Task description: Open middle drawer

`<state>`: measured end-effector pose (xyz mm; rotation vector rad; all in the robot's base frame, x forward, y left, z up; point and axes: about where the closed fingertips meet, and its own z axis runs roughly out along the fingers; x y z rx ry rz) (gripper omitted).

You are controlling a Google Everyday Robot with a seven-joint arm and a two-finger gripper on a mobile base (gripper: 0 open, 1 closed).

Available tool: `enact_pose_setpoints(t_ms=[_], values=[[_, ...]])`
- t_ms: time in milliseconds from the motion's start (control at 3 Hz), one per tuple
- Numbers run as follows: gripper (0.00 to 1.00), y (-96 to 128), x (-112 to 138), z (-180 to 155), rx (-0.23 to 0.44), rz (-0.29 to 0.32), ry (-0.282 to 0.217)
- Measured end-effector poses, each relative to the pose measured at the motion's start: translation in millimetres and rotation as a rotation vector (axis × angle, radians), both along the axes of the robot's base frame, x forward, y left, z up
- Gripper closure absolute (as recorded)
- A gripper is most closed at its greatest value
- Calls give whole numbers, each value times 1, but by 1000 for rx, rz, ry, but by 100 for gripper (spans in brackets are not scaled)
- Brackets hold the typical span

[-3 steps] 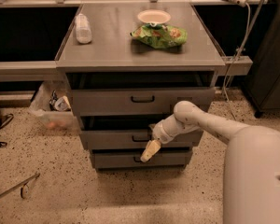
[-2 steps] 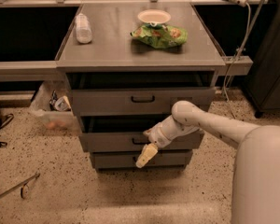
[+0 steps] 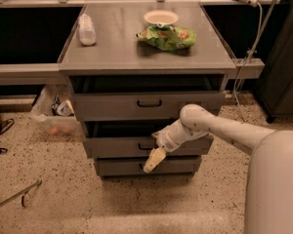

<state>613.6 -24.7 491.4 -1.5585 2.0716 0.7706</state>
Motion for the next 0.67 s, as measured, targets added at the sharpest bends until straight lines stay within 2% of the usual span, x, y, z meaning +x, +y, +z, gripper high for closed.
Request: enact_pose_setpoints(t_ms=[333, 667], values=[[0, -9, 15, 3, -34, -19, -67], [0, -21, 22, -4, -63, -36, -68]])
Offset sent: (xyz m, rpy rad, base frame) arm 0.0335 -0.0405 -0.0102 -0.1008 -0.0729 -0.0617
